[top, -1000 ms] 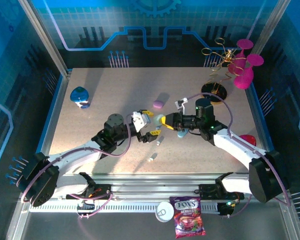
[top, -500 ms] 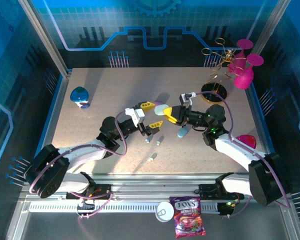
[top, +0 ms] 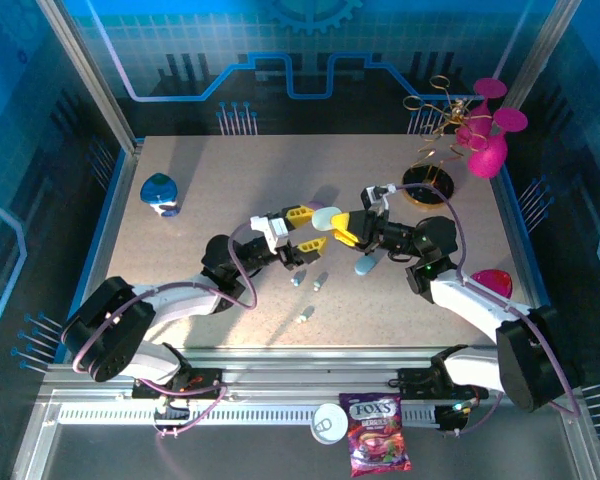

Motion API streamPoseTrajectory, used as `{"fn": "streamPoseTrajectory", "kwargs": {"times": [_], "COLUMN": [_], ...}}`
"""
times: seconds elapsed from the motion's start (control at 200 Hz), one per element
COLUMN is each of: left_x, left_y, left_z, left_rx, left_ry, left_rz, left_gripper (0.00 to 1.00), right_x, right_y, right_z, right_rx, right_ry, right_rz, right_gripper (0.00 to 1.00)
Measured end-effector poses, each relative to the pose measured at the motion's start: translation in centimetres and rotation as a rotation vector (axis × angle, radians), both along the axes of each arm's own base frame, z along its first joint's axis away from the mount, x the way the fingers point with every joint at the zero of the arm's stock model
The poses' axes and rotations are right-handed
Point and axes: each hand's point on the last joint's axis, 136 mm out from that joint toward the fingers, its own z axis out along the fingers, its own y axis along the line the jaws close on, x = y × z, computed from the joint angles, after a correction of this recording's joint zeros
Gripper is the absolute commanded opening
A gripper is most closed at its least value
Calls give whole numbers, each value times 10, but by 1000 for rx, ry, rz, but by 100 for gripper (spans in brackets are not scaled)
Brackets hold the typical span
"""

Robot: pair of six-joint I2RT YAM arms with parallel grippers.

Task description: Insert the wireless bluetooth earbuds into the charging case

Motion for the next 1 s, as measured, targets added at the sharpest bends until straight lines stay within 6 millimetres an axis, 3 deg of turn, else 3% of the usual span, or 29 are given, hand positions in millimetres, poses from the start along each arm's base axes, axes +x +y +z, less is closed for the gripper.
{"fn": "streamPoseTrajectory", "kwargs": {"times": [0.175,0.71,0.931,1.001], "left_x": [1,0,-1,0], "left_y": [-1,-5,-5,-6], "left_z": [5,8,7,7], "left_rx": [-14,-20,-17,-18], "left_ry": [-3,-24,-24,-23], "left_rz": [-9,-30,-35,-38], "left_gripper": [43,49,49,44], "right_x": [-1,-3,-4,-4], "right_y": [0,-1,0,0], "right_z": [1,4,3,3], "right_rx": [3,10,9,9], "right_ry": [-4,-13,-13,-12], "right_rz": [4,4,7,10], "right_gripper": [16,16,16,16]}}
